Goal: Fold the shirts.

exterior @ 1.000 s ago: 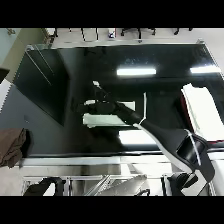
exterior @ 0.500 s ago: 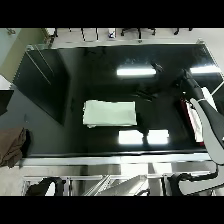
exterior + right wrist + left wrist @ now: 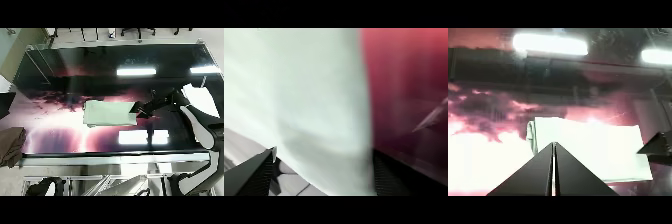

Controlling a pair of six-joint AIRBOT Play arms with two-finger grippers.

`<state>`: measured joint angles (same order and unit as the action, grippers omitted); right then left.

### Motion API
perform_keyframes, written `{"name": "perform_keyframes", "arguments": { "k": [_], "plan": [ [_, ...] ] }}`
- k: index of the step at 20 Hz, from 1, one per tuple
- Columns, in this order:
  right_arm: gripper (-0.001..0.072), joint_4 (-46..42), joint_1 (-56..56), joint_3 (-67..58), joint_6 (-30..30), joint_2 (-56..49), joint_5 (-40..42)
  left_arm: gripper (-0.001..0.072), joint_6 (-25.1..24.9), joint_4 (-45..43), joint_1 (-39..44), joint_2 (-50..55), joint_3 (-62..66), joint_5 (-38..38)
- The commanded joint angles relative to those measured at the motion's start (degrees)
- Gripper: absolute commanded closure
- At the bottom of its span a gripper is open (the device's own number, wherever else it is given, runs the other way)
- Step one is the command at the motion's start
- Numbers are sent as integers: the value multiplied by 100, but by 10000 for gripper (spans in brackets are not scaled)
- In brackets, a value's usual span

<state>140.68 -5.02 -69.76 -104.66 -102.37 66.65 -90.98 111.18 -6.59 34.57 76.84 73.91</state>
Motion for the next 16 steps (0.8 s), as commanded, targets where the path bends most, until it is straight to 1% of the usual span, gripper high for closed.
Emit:
{"name": "perform_keyframes", "arguments": {
  "k": [1, 2, 3, 5, 8, 10, 13, 16],
  "plan": [
    [252, 173, -402, 31, -101, -181, -527, 693, -2, 2, -4, -4, -2, 2],
    [628, 179, -463, -28, -107, -181, -564, 693, -2, 2, -4, -4, -2, 2],
    [692, 203, -483, -140, -103, -170, -501, 693, -2, 2, -4, -4, -2, 2],
    [693, 208, -389, -540, -70, 2, -240, 694, -2, 0, -4, -7, -2, 9],
    [693, 208, 153, -1366, 177, 570, -203, 694, -2, 0, -4, -4, -2, 22],
    [694, 205, 752, -2024, 358, 909, -181, 693, -2, -2, -7, -4, -2, 52],
    [694, 205, 1873, -2855, 796, 1213, -22, 693, -2, -4, -4, -4, -4, 131],
    [694, 205, 2981, -3261, 922, 1298, 190, 693, -2, -4, -4, -4, -4, 131]
  ]
}}
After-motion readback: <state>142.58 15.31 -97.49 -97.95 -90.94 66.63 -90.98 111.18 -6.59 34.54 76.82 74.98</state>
